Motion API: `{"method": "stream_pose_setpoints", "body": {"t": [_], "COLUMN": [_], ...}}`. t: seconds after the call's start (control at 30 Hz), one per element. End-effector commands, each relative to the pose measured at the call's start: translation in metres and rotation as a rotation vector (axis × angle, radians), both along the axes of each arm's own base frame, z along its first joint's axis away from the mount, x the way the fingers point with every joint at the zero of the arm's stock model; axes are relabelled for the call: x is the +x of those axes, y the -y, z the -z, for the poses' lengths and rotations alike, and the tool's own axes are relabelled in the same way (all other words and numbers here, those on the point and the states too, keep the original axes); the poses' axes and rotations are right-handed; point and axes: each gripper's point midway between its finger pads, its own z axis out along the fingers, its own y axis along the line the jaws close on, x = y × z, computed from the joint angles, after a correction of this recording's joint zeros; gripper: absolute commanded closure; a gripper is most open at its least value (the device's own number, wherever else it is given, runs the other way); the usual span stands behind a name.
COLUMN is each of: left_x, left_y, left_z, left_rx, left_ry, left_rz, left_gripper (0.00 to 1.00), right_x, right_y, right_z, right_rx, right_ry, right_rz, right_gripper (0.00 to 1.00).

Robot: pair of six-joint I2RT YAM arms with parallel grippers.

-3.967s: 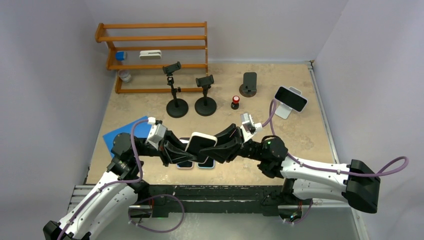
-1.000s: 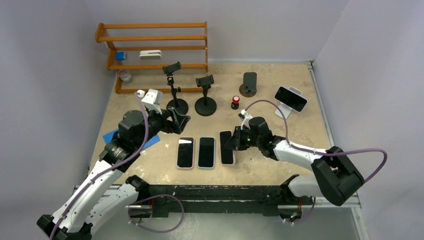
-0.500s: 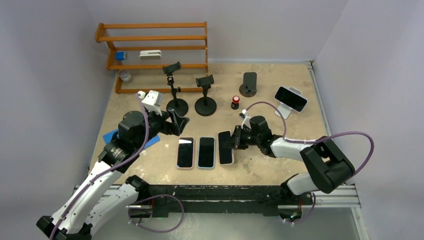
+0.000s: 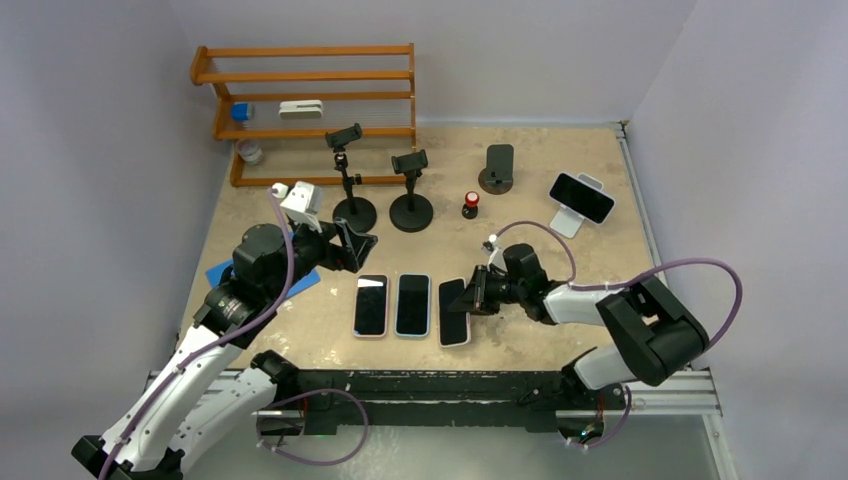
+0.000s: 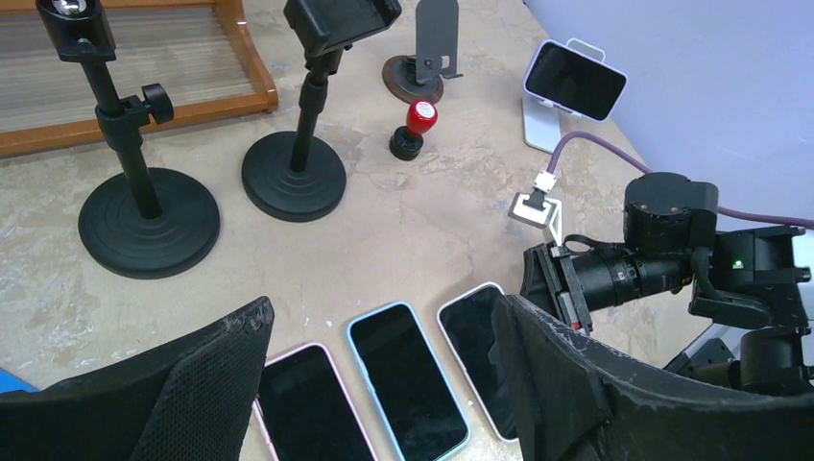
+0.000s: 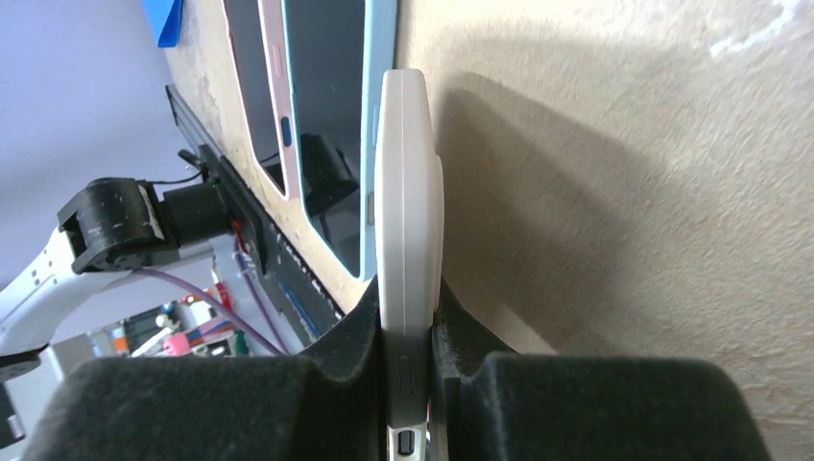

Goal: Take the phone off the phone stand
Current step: Place the phone at the center of the board.

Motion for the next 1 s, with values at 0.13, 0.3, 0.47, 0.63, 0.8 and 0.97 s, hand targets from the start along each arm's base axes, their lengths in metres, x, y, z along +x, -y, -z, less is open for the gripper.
{"method": "stream_pose_setpoints", "body": {"t": [0.13, 0.3, 0.47, 0.63, 0.8, 0.97], "left_x": [-0.003, -0.003, -0.003, -0.003, -0.002, -0.003], "left_y": [0.002, 0.003, 0.003, 0.002, 0.002, 0.002], "left_z": [-0.029, -0.029, -0.028, -0.029, -0.029, -0.03], "left_rx": [-0.037, -0.038, -0.037, -0.039, -0.038, -0.041], "left_ry": [0.083, 0.08, 0.079, 0.081, 0.079, 0.082], "left_rz": [0.021, 0.025, 0.027, 0.023, 0.022, 0.018], "left_gripper": [0.18, 0.18, 0.18, 0.18, 0.18, 0.18], "right_x": [-0.004, 0.001, 0.009, 0.017, 0.023, 0.032], "right_y": [-0.009, -0.01, -0.012, -0.01, -0.003, 0.002], "right_z": [-0.01, -0.012, -0.012, -0.003, 0.009, 0.01], "right_rx": [0.123, 0.147, 0.154, 0.117, 0.053, 0.038], "right_ry": [-0.069, -0.073, -0.06, -0.044, -0.028, -0.006], "right_rz": [-0.012, 0.031, 0.052, 0.059, 0.076, 0.1], "right_gripper": [1.0, 1.0, 1.0, 1.0, 1.0, 1.0]}}
